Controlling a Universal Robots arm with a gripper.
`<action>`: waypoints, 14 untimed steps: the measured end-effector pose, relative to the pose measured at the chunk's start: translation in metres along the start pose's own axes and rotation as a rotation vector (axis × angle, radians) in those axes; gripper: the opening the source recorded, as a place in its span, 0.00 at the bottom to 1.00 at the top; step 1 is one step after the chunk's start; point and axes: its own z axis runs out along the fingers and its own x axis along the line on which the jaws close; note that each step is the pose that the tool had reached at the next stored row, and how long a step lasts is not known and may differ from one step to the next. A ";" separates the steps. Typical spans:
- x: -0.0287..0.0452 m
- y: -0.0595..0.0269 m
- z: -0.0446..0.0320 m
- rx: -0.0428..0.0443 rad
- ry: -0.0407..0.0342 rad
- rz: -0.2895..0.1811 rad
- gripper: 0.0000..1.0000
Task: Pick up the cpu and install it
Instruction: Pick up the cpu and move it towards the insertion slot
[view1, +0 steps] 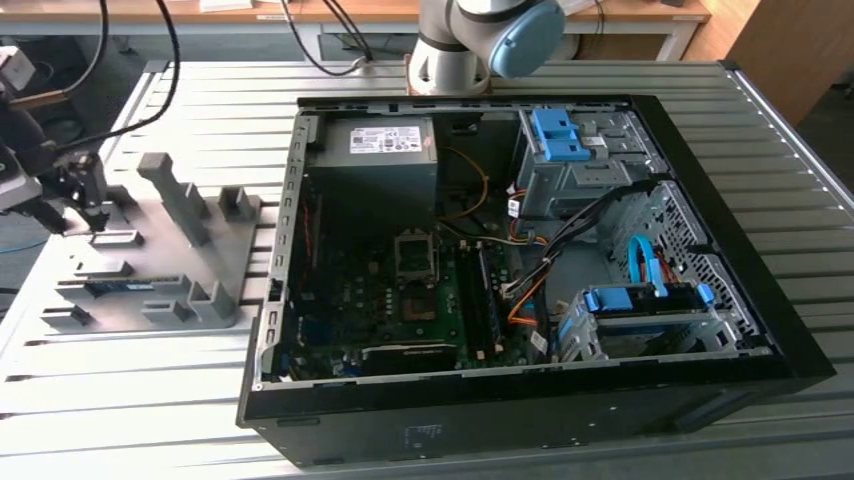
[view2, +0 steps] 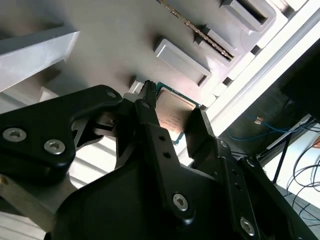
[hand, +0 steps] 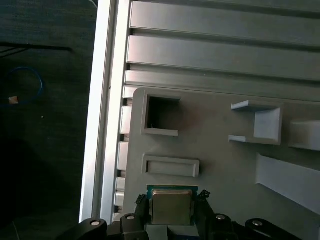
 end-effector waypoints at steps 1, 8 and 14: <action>-0.0001 0.0001 -0.0045 0.0000 -0.0001 0.000 0.47; -0.0010 0.0006 -0.0362 -0.0001 -0.0001 0.000 0.47; -0.0017 0.0010 -0.0636 -0.0010 -0.0001 0.000 0.47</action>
